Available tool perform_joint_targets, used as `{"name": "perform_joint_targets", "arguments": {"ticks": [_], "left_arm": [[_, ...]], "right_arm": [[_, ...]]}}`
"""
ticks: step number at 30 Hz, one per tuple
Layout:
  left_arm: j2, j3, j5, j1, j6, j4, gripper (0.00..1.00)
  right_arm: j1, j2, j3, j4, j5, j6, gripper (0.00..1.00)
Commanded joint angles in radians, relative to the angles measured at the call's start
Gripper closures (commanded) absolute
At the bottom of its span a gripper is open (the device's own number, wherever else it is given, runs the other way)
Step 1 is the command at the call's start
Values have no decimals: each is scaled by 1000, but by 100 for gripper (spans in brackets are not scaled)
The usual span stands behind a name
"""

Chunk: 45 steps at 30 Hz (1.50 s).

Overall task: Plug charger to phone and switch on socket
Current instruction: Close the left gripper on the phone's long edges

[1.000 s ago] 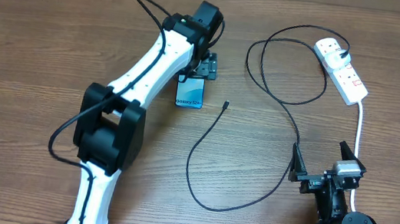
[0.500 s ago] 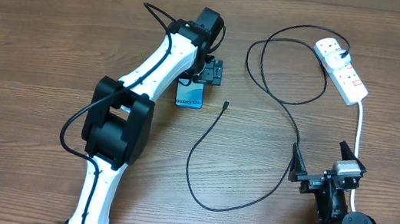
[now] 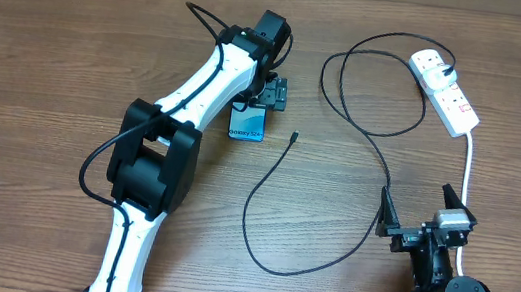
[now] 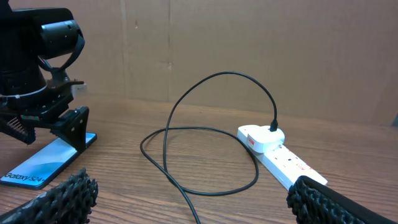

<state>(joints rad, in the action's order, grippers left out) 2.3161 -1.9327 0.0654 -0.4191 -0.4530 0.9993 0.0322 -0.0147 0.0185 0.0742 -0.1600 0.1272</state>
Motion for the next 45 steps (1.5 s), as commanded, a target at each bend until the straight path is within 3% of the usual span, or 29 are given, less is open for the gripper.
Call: {"name": "perform_joint_targets", "arguments": {"ticks": [1,33,45], "left_arm": [[32,-10,22,6,-3,-17,0],[104,-10,-83,58,50,37,0],[104,-10,-25,12,47,47,11]], "right_arm": [[5,12,-10,-4,-2,1,0],[5,12,-10,-4,-2,1,0],[5,12,-10,-4,-2,1,0]]}}
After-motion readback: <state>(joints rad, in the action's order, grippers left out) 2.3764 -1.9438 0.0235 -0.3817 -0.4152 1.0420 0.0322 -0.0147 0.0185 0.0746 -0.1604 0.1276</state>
